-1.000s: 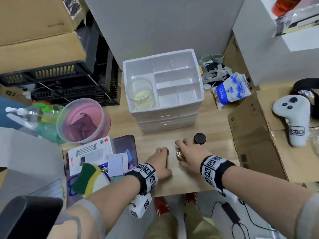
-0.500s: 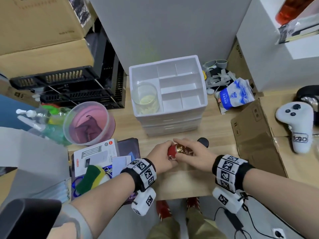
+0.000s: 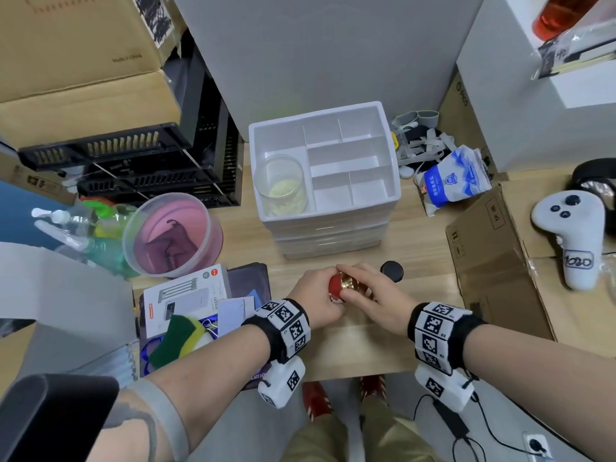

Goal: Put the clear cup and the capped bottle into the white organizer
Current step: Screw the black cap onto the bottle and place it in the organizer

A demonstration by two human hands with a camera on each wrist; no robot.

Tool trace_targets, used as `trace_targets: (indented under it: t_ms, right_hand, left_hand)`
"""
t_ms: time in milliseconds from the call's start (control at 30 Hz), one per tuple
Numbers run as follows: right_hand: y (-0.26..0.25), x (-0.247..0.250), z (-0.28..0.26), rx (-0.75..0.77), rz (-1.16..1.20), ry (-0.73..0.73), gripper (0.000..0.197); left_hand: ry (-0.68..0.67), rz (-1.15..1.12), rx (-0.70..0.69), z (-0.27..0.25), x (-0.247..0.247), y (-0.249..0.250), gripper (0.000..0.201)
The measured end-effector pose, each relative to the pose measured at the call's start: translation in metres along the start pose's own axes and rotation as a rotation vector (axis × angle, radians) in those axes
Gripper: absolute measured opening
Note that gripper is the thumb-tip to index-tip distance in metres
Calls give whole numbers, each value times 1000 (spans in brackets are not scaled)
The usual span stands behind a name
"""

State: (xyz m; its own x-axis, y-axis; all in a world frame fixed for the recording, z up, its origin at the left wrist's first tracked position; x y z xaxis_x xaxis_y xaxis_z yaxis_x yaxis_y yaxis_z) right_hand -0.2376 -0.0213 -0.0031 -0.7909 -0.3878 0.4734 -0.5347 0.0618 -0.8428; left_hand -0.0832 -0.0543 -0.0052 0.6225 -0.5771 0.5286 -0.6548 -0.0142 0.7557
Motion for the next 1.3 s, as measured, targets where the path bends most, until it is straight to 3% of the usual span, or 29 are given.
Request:
trace_targets:
  t_ms: [167,300,400,500,667,767,1000,1200,1300]
  right_hand:
    - [1,8,-1,-36,-74,-4,52]
    - [11,38,1,-120,-433,250,56]
    - [27,47,3,-295,-701,101,69]
    - [40,43,8,-357,-785,-46,64]
    - [43,41,19,-341,-649,-61,38]
    - [38,43,20,-333,-475,-36,40]
    - [2,49,24,-95,-109,-104,39]
    - [0,57,24,-136,-44,-158,42]
    - [-3,60,23,-125,14,-129,56]
  left_hand:
    - [-46,1,21,4,1,5,20]
    - [-59,76,51,4,3,-1,24]
    - [-71,54,86,1,4,-8,22]
    - [-71,58,86,-2,4,-11,21]
    - [-77,49,70,-4,-1,-10,37]
    - [-86,12,12,-2,-3,-12,44]
    - [-209,-39,-177,-2,1,12,24]
    - [-235,2,-153,-5,2,20,27]
    - [-229,13,-135,-5,2,20,37]
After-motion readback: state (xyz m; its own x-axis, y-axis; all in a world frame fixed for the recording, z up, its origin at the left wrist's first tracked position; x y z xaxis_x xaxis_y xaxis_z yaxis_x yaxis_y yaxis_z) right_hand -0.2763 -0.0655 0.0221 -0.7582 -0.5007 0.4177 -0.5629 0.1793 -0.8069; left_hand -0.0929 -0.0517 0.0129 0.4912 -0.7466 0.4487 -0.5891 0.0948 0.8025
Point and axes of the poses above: each hand's wrist, its own z-axis towards the middle knuckle, its own x-axis out of the back of the hand, y = z × x, the point moved 2 cm from there along z, towards the middle knuckle, and after that the axes turned 4 degrees about -z, right-handed, at the moved point
